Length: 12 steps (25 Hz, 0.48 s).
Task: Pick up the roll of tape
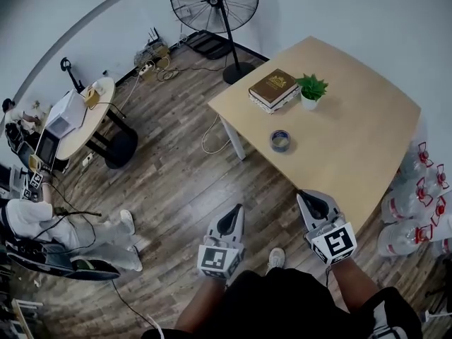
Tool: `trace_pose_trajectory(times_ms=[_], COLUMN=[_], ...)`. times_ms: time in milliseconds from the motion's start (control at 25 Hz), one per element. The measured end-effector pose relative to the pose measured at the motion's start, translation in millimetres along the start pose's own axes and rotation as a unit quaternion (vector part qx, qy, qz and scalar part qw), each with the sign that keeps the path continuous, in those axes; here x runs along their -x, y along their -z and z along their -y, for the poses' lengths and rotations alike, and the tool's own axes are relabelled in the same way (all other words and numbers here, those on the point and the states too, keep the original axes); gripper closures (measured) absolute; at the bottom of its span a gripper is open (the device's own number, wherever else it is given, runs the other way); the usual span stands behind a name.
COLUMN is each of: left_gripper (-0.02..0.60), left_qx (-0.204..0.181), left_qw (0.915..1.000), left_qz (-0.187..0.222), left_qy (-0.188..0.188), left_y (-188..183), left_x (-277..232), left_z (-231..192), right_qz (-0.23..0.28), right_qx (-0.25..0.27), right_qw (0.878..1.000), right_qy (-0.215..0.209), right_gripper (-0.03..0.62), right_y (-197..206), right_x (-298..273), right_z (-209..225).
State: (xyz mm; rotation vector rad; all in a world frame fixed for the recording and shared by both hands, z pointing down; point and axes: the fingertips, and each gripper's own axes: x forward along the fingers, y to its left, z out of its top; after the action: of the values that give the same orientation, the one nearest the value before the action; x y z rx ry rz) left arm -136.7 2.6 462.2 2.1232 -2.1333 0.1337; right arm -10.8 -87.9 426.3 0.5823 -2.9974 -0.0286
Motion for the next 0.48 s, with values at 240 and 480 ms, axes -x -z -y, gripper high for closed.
trace_pose_trajectory(times_ms=[240,480], left_gripper=[0.580,0.580], left_qx=[-0.009,-0.006], left_qw=[0.9999,0.9995], left_qz=[-0.005,-0.014], left_qy=[0.006,0.027], left_y=[-6.9,-9.4], left_x=[-29.1,-65.7], left_z=[-8.4,-20.4], right_qz=[0.004,0.000], right_qx=[-0.016,-0.019], right_qw=[1.000,0.999], right_qy=[0.004,0.025], right_gripper=[0.600,0.600], right_y=[3.8,5.0], right_x=[-13.5,-37.9], right_z=[20.4,48.9])
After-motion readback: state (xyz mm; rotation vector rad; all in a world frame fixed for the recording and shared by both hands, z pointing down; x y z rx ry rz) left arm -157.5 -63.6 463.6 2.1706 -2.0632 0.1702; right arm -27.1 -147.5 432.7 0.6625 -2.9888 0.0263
